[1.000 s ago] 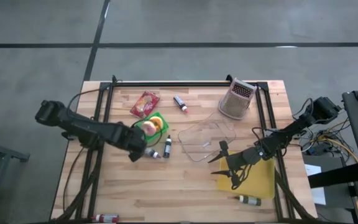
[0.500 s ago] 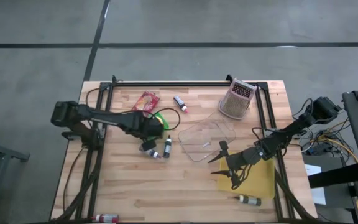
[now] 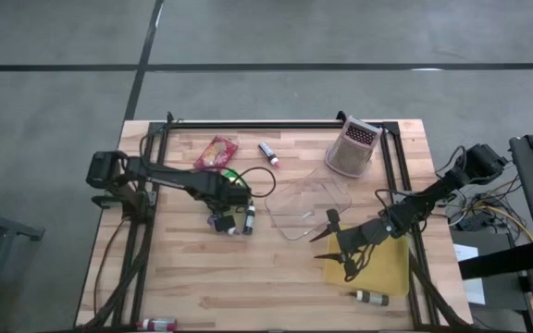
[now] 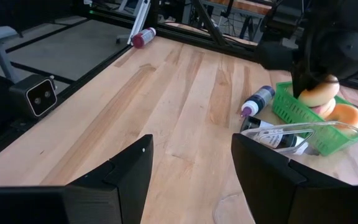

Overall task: Pick & Place Food Item
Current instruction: Put the black donut into the green bin

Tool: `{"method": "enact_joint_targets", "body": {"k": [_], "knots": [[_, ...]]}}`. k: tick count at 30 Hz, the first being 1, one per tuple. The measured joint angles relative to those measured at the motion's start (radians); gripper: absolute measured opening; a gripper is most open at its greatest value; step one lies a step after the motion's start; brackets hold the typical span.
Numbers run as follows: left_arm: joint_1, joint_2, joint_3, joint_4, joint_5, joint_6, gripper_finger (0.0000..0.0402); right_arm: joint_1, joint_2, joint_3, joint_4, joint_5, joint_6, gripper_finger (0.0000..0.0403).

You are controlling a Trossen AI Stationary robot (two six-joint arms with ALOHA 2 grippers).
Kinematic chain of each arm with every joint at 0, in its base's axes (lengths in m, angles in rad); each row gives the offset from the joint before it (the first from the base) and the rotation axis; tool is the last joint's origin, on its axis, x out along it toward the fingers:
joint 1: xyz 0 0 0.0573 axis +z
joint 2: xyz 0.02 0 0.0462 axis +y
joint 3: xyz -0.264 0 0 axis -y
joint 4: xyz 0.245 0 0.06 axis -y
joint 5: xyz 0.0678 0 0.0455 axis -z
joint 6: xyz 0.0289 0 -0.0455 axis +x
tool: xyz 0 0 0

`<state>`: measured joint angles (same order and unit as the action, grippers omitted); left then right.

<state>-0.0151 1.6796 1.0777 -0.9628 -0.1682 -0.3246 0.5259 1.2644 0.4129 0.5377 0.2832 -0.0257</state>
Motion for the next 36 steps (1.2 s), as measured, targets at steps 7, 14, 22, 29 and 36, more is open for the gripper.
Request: {"method": "enact_joint_targets", "body": {"k": [7, 14, 22, 29, 36], "knots": [[0.000, -0.029, 0.003, 0.006, 0.021, 0.007, 0.0023, 0.000, 0.000, 0.000, 0.002, 0.000, 0.000, 0.0214], [0.002, -0.029, 0.001, 0.006, 0.023, 0.003, 0.0028, 0.000, 0.000, 0.000, 0.000, 0.000, 0.000, 0.0214], [0.002, -0.029, 0.000, 0.006, 0.035, 0.008, 0.0131, 0.000, 0.000, 0.000, -0.001, -0.001, 0.000, 0.0214], [0.002, -0.029, 0.000, 0.005, 0.031, 0.012, 0.0244, 0.000, 0.000, 0.000, -0.001, -0.001, 0.000, 0.0214], [0.000, -0.029, 0.006, 0.002, 0.056, 0.016, 0.0293, 0.000, 0.000, 0.000, -0.002, -0.004, 0.000, 0.0214]]}}
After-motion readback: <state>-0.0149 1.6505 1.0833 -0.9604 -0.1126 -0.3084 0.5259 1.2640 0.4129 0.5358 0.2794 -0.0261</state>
